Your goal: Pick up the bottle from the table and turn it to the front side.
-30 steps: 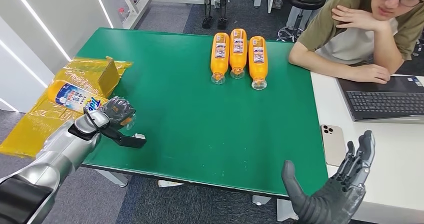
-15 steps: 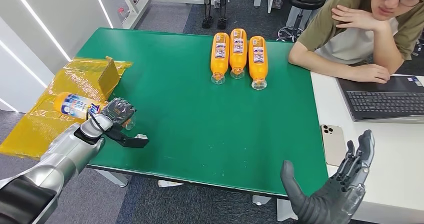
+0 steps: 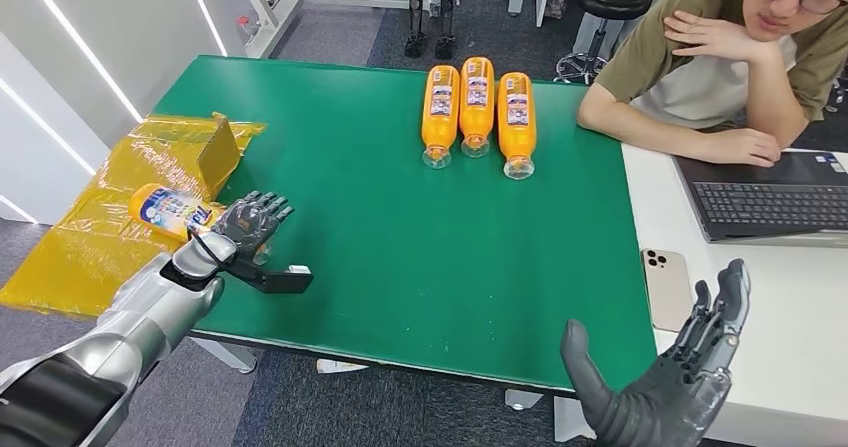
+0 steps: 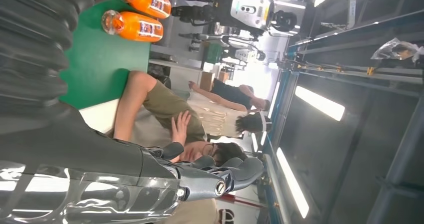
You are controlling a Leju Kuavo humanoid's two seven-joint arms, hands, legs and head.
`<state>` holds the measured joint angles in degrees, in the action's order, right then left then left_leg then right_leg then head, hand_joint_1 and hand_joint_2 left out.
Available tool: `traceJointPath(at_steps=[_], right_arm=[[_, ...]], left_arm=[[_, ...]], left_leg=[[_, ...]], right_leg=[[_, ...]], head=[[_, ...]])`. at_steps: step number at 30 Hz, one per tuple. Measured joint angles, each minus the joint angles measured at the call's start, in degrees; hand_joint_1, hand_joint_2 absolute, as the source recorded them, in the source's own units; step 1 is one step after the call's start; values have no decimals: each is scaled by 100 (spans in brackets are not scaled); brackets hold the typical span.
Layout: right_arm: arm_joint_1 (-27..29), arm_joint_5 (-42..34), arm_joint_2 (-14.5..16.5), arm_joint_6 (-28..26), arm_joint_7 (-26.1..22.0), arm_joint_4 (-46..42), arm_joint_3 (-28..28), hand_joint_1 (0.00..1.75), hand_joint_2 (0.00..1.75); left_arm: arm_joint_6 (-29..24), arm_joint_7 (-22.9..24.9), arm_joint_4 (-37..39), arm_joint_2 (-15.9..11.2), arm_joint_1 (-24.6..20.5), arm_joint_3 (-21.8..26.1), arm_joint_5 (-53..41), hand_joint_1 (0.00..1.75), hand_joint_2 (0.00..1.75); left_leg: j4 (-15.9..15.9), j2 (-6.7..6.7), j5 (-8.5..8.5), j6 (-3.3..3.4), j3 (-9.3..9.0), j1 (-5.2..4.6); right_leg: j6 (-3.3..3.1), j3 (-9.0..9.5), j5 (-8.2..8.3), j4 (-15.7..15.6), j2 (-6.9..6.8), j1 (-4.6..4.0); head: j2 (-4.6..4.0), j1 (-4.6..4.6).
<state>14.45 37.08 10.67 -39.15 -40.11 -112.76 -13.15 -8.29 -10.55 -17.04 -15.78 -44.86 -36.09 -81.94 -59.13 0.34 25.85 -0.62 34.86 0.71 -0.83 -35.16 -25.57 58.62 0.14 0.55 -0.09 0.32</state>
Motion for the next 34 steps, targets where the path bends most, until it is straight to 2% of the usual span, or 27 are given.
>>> traceJointPath(at_steps=[6, 9, 11, 13, 15, 16, 18, 20, 23, 26, 29, 31, 34], right_arm=[[3, 45, 1, 0, 0, 0, -3, 0, 175], [2, 55, 4, 0, 0, 13, -3, 0, 175], [3, 92, 8, 0, 0, 25, -2, 0, 175], [10, 137, 15, 0, 0, 33, 1, 0, 175], [21, 164, 22, 0, 0, 35, 7, 0, 175], [28, 175, 25, 0, 0, 35, 12, 0, 175], [40, 191, 32, 0, 0, 35, 28, 0, 175], [47, 191, 38, 0, 0, 35, 39, 0, 175], [48, 154, 39, 0, 0, 50, 41, 0, 175], [48, 114, 39, 0, 0, 78, 40, 0, 175], [46, 85, 39, 0, 0, 107, 40, 0, 175], [37, 19, 39, 0, 0, 153, 40, 0, 175], [13, -93, 35, 1, 0, 240, 40, 0, 175]], left_arm=[[290, 72, 13, 55, 7, 264, 290, 0, 175], [160, 62, 13, 41, 62, 408, 443, 0, 175], [-323, -2, 13, 22, 175, 547, 642, 0, 175], [-1266, -186, 4, 17, 358, 787, 1002, 0, 175], [-2269, -604, -72, 45, 565, 1138, 1533, 0, 175], [-2642, -974, -196, 87, 680, 1404, 1841, 0, 175], [-3040, -1917, -622, 226, 936, 2149, 2507, 0, 175], [-3141, -2654, -1212, 421, 1211, 2913, 3384, 0, 175], [-3175, -2909, -2435, 683, 1723, 3485, 4749, 0, 175], [-3193, -2943, -3653, 931, 2159, 3617, 5579, 0, 175], [-3194, -2963, -4546, 1140, 2441, 3565, 6333, 0, 175], [-3102, -2967, -5079, 1309, 2557, 3371, 7017, 0, 175], [-2592, -2971, -5584, 1596, 2671, 2943, 7840, 0, 175]], left_leg=[[0, 0, 0, 0, -1, 0], [1, -1, 0, 0, -2, 0], [1, 0, 0, 0, -2, 0], [1, 2, 0, 0, -2, 0], [1, 3, 0, -1, -2, 0], [0, 4, 0, -1, -2, -1], [0, 4, 1, -1, -1, -3], [0, 10, 3, -2, -1, -3], [0, 30, 13, -6, -5, -4], [-1, 14, 14, -6, -1, -4], [-1, 5, 14, -6, 0, -3], [-1, 0, 14, -5, 0, -3], [-1, -18, 13, -2, 3, -4]], right_leg=[[0, 4, 0, 1, -2, 0], [0, 4, 0, 2, -2, 0], [0, 3, 0, 2, 0, 0], [-1, -1, -1, 2, 2, 0], [-2, -5, -1, 1, 5, 0], [-2, -6, -2, 0, 6, 1], [-2, -7, -2, -2, 6, 2], [-1, -7, -2, -2, 10, 3], [-3, -9, -1, -3, 26, 4], [1, -4, -6, -4, 10, 4], [2, -4, -7, -5, 4, 4], [2, -2, -7, -5, -2, 4], [4, 6, -9, -7, -25, 5]], head=[[0, -1], [0, -1], [0, -1], [0, -1], [0, 0], [0, 0], [0, 0], [0, 1], [0, -2], [0, 1], [0, -1], [0, -1], [0, 1]])
